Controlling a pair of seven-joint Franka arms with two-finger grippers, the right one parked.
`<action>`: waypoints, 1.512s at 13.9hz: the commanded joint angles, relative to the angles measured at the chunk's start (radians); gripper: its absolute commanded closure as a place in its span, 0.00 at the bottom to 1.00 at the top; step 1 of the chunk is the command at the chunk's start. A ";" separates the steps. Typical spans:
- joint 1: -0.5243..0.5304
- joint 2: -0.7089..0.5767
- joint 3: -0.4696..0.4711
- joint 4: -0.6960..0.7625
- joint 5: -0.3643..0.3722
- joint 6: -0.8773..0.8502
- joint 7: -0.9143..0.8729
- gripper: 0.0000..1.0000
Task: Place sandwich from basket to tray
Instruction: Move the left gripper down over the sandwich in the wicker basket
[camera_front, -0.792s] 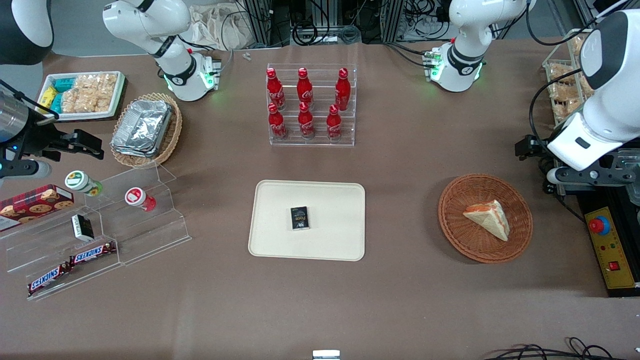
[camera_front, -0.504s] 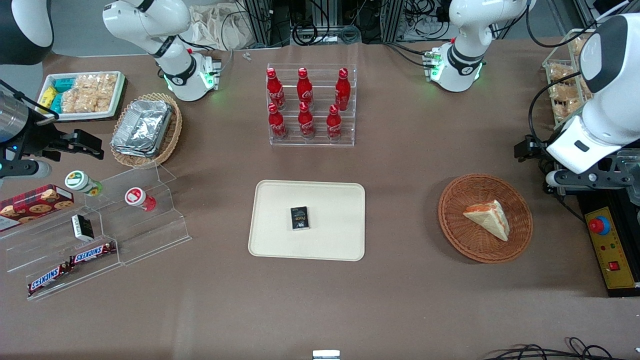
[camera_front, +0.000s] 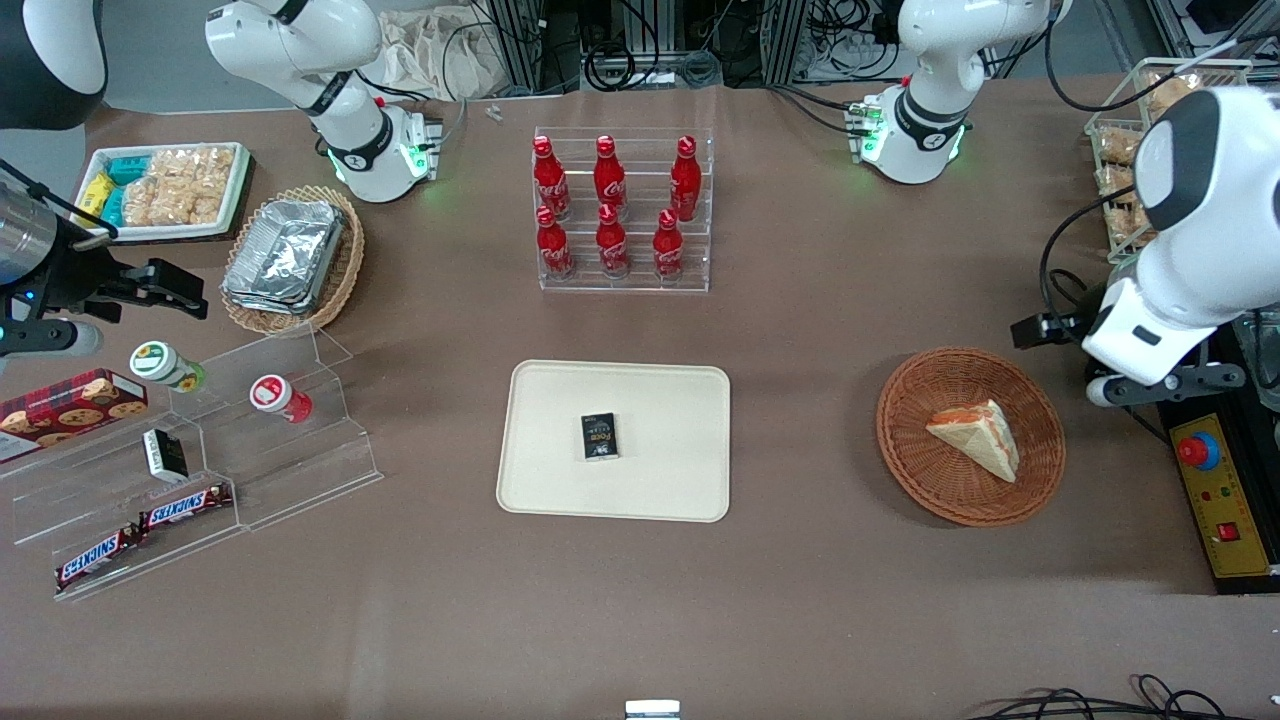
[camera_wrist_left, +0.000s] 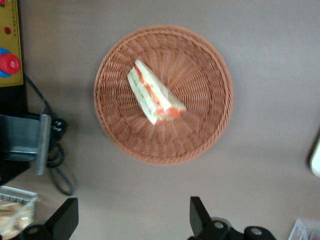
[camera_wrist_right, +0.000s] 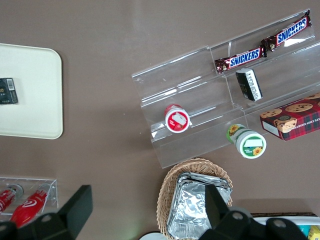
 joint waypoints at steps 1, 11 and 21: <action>0.033 -0.015 -0.003 -0.103 0.009 0.130 -0.164 0.00; 0.042 0.206 0.014 -0.223 0.176 0.485 -0.609 0.00; 0.053 0.278 0.015 -0.215 0.176 0.532 -0.649 0.00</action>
